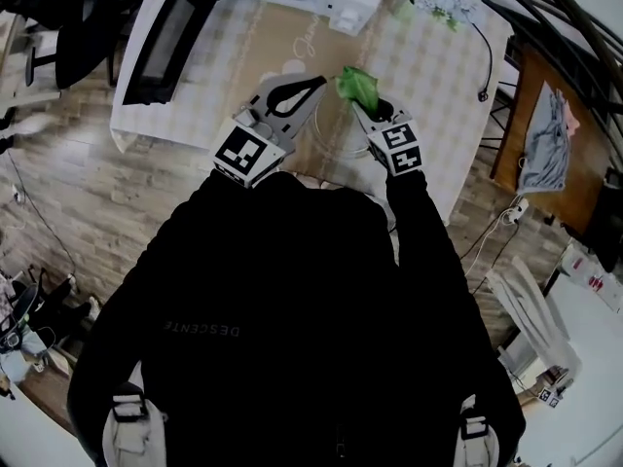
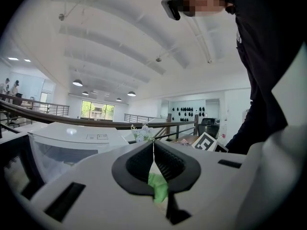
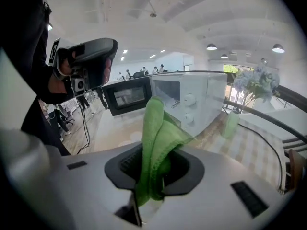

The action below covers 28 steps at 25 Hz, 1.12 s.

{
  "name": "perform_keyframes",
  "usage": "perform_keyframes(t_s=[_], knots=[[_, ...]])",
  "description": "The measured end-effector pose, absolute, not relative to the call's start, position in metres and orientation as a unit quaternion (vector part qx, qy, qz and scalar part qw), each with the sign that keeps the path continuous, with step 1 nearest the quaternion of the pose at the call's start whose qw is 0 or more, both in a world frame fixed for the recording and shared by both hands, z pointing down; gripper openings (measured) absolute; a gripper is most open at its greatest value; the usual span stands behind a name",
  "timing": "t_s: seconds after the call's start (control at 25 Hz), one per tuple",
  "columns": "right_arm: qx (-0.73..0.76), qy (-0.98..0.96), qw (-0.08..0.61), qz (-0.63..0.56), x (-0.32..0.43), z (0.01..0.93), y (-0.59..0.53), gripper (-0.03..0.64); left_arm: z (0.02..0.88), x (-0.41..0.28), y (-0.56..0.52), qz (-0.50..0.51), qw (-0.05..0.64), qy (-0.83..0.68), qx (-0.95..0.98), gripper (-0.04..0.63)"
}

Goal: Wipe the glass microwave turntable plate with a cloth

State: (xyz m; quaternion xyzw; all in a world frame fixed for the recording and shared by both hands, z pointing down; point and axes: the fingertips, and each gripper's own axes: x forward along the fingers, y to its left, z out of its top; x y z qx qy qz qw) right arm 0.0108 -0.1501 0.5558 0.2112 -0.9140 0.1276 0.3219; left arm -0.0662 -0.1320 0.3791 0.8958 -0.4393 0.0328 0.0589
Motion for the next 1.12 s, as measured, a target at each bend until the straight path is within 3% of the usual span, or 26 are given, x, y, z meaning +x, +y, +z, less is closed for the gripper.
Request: perform_keyframes(t_s=[0.8, 1.12], knots=[[0.186, -0.869, 0.442, 0.126, -0.018, 0.682, -0.19, 0.092, 0.439, -0.05, -0.157, 0.066, 0.065, -0.471, 0.877, 0.021], [0.209, -0.86, 0.452, 0.115, -0.018, 0.7, -0.2, 0.086, 0.436, -0.053, -0.153, 0.075, 0.066, -0.468, 0.878, 0.021]])
